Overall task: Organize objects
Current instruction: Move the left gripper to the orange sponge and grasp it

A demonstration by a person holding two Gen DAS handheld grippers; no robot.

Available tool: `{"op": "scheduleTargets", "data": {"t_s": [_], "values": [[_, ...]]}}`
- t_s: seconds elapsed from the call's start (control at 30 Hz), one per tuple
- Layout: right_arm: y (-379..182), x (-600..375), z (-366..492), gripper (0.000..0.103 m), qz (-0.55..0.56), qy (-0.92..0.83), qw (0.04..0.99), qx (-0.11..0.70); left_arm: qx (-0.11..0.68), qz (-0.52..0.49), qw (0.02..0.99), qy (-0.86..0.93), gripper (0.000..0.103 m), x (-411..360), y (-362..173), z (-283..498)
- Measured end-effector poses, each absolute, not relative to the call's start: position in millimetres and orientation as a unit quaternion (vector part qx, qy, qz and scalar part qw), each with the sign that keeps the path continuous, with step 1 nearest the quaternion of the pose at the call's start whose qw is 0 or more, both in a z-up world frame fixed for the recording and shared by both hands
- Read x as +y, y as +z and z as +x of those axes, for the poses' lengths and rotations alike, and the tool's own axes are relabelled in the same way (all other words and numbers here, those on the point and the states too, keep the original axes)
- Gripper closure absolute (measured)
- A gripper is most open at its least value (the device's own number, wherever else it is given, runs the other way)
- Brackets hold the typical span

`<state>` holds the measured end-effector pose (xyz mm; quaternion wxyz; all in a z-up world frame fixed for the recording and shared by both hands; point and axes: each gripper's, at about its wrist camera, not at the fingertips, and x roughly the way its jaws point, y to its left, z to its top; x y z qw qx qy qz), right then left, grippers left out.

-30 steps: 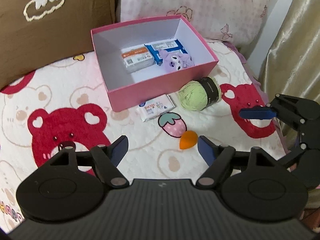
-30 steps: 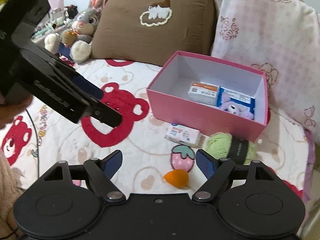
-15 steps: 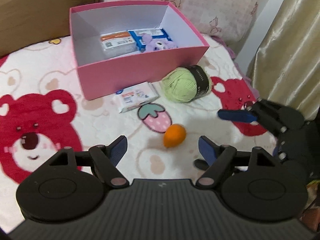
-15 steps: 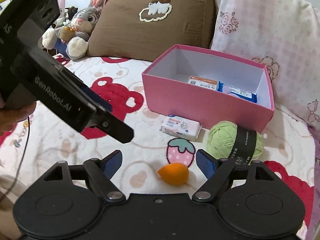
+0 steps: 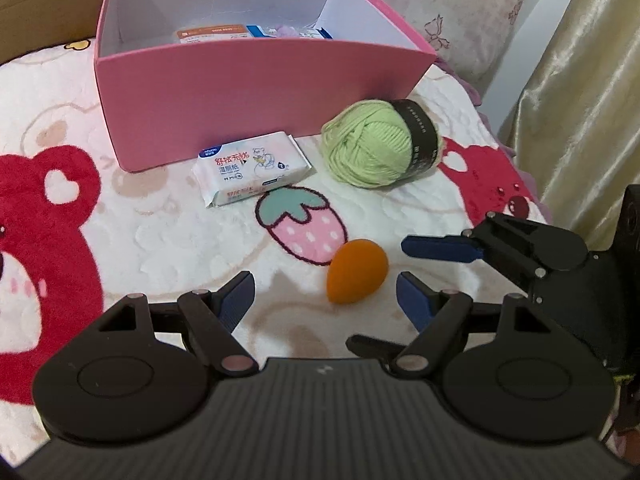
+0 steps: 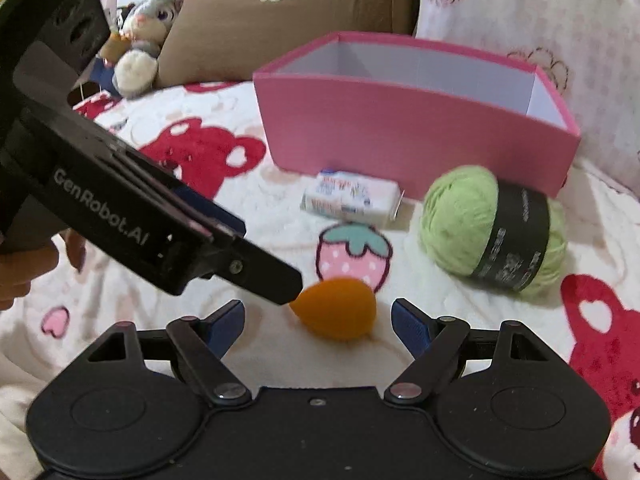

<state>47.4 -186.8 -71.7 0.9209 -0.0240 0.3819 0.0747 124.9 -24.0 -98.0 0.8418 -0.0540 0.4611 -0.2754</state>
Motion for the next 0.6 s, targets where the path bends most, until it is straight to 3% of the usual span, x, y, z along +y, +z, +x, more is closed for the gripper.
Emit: {"op": "scheduleTargets", "data": {"t_s": [0.17, 0.23, 0.3, 0.33, 0.47, 0.6], "values": [[-85, -187, 50, 0.020, -0.019, 0.074, 0.918, 0.389, 0.456, -0.062, 0.840, -0.288, 0.027, -26, -108, 130], [-90, -187, 52, 0.033, -0.014, 0.073, 0.916, 0.393, 0.456, -0.051, 0.833, -0.309, 0.034, -34, -113, 129], [-92, -186, 53, 0.047, -0.018, 0.060, 0.917, 0.394, 0.461, -0.042, 0.829, -0.315, 0.062, -42, -118, 127], [-92, -187, 52, 0.054, -0.021, 0.051, 0.919, 0.391, 0.464, -0.037, 0.826, -0.317, 0.067, -46, -120, 127], [-90, -190, 52, 0.061, -0.018, 0.041, 0.919, 0.391, 0.458, -0.047, 0.833, -0.309, 0.077, -47, -122, 127], [-88, -191, 51, 0.062, -0.017, 0.043, 0.921, 0.388, 0.465, -0.061, 0.827, -0.310, 0.078, -42, -122, 130]]}}
